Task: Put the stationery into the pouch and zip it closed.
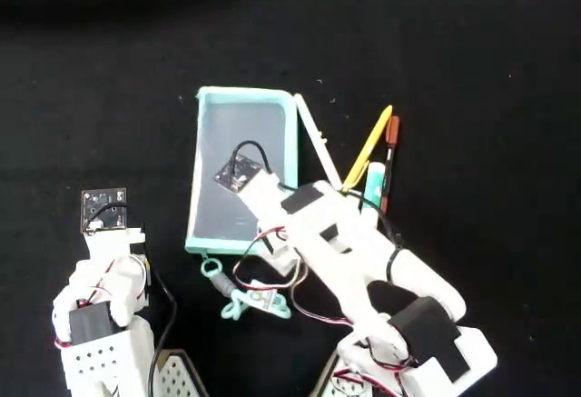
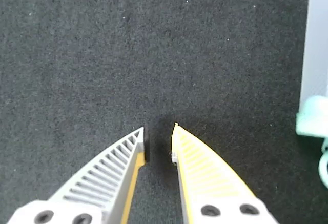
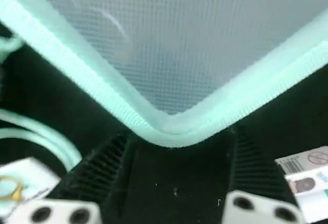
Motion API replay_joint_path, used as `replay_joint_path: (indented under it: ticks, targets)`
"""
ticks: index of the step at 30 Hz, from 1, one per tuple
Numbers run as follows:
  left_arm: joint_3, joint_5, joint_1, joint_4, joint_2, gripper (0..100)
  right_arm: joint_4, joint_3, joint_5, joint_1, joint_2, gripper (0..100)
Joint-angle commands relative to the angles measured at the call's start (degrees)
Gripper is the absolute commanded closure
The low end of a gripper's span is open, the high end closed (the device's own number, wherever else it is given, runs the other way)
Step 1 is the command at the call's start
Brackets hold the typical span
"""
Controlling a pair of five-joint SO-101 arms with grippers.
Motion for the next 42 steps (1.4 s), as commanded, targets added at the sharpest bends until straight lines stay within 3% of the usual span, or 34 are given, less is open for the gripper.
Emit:
replay_joint_path:
  ticks: [1,12,18,24,32,38,42]
  targets:
    - [0.92,-0.44,-0.13,0.26,0.26,89,5.1,-3.82,2.11,-3.08,-0.4,74.6]
    - [0.92,-0.44,-0.22,0.26,0.26,89,6.95,5.23,1.67,-16.18,-20.18,74.4]
    - [0.92,-0.44,-0.22,0.26,0.26,89,11.08,7.08,1.67,-17.14,-29.49,74.3]
    - [0.92,-0.44,-0.22,0.26,0.26,89,12.22,6.46,0.88,-18.02,-32.84,67.1]
    - [0.92,-0.44,-0.22,0.26,0.26,89,12.66,7.08,-2.29,-34.29,-32.84,67.0]
    - [0.92,-0.44,-0.13,0.26,0.26,89,11.34,8.57,-2.37,-34.46,-32.75,67.0]
    - [0.92,-0.44,-0.13,0.26,0.26,89,6.77,12.09,-2.2,-30.24,-32.75,67.0]
